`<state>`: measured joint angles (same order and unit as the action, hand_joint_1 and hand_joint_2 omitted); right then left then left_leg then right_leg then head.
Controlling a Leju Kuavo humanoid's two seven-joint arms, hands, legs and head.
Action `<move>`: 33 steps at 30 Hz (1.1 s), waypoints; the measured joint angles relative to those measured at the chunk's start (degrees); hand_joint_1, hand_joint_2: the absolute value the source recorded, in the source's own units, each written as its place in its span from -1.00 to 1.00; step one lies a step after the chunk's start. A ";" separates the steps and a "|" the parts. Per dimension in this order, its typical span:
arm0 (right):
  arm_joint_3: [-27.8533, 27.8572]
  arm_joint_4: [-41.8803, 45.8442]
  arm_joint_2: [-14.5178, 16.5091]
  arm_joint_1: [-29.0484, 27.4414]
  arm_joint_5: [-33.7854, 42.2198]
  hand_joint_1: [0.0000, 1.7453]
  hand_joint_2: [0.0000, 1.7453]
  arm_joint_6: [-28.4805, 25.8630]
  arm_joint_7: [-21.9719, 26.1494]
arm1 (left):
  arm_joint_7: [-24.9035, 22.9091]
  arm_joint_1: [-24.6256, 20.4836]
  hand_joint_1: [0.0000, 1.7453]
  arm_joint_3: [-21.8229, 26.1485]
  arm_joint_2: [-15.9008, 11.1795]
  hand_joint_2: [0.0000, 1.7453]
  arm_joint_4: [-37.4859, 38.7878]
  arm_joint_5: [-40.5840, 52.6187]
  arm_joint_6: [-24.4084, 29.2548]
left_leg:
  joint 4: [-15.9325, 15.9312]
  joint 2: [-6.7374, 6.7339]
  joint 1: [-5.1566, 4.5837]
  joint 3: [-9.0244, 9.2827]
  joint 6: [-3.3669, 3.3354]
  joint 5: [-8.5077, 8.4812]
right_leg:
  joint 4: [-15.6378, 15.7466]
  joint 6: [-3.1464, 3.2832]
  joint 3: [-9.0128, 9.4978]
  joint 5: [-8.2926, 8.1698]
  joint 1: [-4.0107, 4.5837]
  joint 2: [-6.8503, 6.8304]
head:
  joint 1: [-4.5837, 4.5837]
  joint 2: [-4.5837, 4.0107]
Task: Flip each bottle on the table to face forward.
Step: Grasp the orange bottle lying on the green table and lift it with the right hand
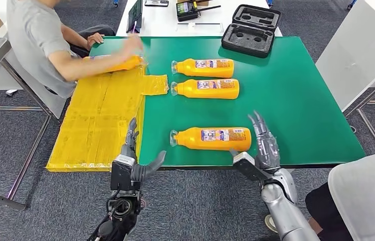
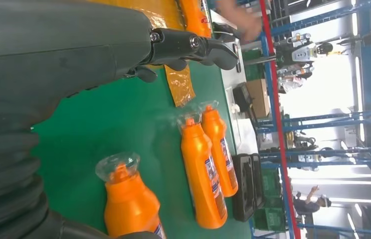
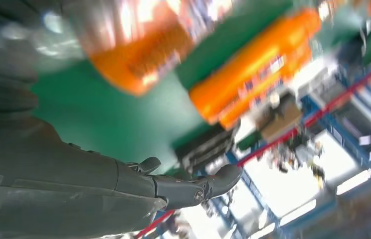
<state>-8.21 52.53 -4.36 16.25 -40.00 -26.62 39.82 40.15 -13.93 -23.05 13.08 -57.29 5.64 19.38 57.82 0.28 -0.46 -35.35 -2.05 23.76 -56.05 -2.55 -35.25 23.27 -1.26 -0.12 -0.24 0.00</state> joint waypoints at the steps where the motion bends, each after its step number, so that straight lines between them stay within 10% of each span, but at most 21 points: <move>1: -0.33 -0.58 -0.03 0.10 -0.31 -1.00 1.00 0.40 -0.08 | 0.00 0.01 -1.00 -0.19 -0.04 1.00 0.00 0.00 -0.02 | 0.00 0.01 0.00 0.00 0.00 0.00 | 0.00 0.00 0.00 0.00 0.00 -0.01 | 0.00 0.00; 25: -2.54 -17.89 -1.50 13.02 -3.89 -1.00 1.00 8.40 -3.26 | 0.00 -1.44 -1.00 -3.30 -0.51 1.00 0.85 -1.65 -1.98 | 0.01 0.00 -0.01 0.00 -0.02 -0.03 | -0.01 -0.01 0.01 -0.01 -0.01 -0.01 | -0.01 0.00; 29: -2.95 -20.28 -1.69 15.03 -5.57 -1.00 -1.00 8.43 -3.38 | 0.00 -1.48 -1.00 -3.76 -0.51 1.00 0.97 -2.02 -1.87 | 0.01 0.01 -0.01 0.00 -0.02 -0.03 | -0.01 -0.01 0.01 -0.01 -0.01 -0.01 | -0.01 0.00; 33: -3.59 -21.86 -1.77 16.75 -7.25 -1.00 -1.00 8.35 -4.45 | 0.00 -1.49 -1.00 -4.01 -0.51 1.00 1.04 -2.05 -0.83 | 0.01 0.00 -0.01 0.00 -0.02 -0.03 | -0.02 -0.01 0.00 -0.01 -0.01 -0.01 | -0.01 0.00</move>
<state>-11.80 30.67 -6.13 32.99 -47.25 -18.27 35.38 40.15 -15.42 -27.06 12.57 -56.24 3.58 18.55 57.83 0.28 -0.47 -35.36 -2.07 23.73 -56.06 -2.56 -35.25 23.26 -1.28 -0.13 -0.25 0.00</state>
